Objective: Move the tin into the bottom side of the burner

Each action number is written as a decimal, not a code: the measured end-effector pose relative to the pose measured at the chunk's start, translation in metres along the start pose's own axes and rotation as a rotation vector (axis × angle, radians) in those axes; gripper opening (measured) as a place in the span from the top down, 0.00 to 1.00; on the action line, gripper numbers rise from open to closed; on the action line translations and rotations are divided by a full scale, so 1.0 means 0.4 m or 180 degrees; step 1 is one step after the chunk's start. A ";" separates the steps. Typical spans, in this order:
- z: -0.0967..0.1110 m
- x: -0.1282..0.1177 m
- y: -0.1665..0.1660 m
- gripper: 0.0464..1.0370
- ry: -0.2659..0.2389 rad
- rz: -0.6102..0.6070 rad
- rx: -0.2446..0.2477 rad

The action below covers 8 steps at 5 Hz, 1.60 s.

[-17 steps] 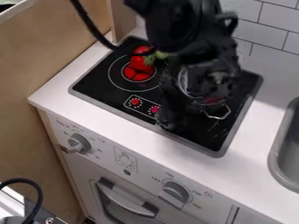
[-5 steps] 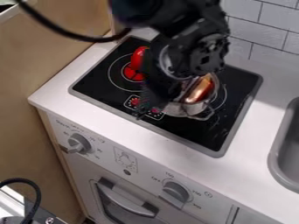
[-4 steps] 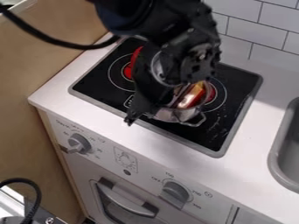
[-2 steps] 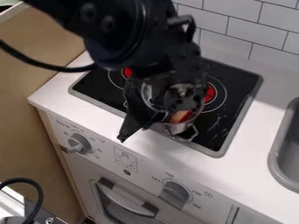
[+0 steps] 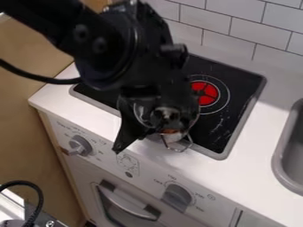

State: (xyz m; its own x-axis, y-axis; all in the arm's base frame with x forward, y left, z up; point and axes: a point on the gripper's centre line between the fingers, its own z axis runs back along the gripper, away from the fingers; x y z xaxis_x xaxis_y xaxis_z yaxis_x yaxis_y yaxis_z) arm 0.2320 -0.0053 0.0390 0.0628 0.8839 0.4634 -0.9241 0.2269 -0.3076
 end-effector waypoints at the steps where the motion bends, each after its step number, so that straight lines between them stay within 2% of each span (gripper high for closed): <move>1: -0.008 0.000 0.003 0.99 -0.0025 0.0043 -0.0039; 2: -0.014 -0.002 0.004 0.97 -0.0029 0.0010 -0.0071; 3: -0.019 0.001 0.003 0.81 -0.0048 -0.0006 -0.0064; 4: -0.020 0.004 0.000 0.56 -0.0053 0.0027 -0.0053; 5: -0.016 0.005 -0.003 0.25 -0.0054 0.0041 0.0014; 6: 0.002 0.014 -0.010 0.04 -0.0036 -0.0032 0.0121; 8: 0.042 0.036 -0.041 0.04 -0.0016 -0.0060 0.0283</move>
State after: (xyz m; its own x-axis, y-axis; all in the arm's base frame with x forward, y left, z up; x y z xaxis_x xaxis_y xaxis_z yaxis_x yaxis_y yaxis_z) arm 0.2418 -0.0033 0.0649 0.0789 0.8778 0.4725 -0.9526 0.2061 -0.2237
